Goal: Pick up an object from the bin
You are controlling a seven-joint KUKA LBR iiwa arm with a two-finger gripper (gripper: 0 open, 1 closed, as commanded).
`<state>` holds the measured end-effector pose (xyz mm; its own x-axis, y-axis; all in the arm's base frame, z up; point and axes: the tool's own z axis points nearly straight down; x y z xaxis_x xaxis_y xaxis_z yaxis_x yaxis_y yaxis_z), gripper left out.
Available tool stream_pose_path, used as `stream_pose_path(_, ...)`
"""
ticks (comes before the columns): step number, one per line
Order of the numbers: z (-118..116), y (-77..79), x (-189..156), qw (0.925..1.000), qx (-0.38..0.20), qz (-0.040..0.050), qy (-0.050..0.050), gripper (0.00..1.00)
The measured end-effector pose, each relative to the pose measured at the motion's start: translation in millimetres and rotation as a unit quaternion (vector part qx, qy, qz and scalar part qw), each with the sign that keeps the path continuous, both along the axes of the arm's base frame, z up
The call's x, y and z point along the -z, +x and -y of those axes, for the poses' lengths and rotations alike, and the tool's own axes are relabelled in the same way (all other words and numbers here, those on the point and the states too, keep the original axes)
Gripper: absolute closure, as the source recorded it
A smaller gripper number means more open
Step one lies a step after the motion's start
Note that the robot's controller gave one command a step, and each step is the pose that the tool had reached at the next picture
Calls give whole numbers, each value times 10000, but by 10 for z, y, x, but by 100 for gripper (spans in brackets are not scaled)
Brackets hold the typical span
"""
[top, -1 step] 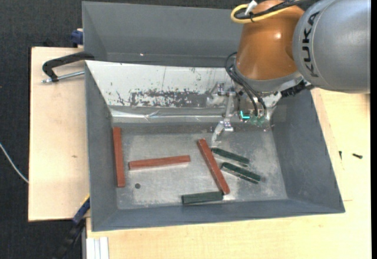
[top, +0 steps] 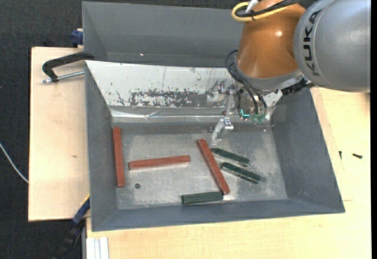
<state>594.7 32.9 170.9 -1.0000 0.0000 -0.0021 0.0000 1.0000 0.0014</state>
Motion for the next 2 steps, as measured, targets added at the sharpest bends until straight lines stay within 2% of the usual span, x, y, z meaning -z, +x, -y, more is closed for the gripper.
stream_pose_path(1, 212, 29, 466, 9997, -255, 37, 0, 0)
stream_pose_path(2, 347, -244, 912, 9998, -194, 3, -1, 100)
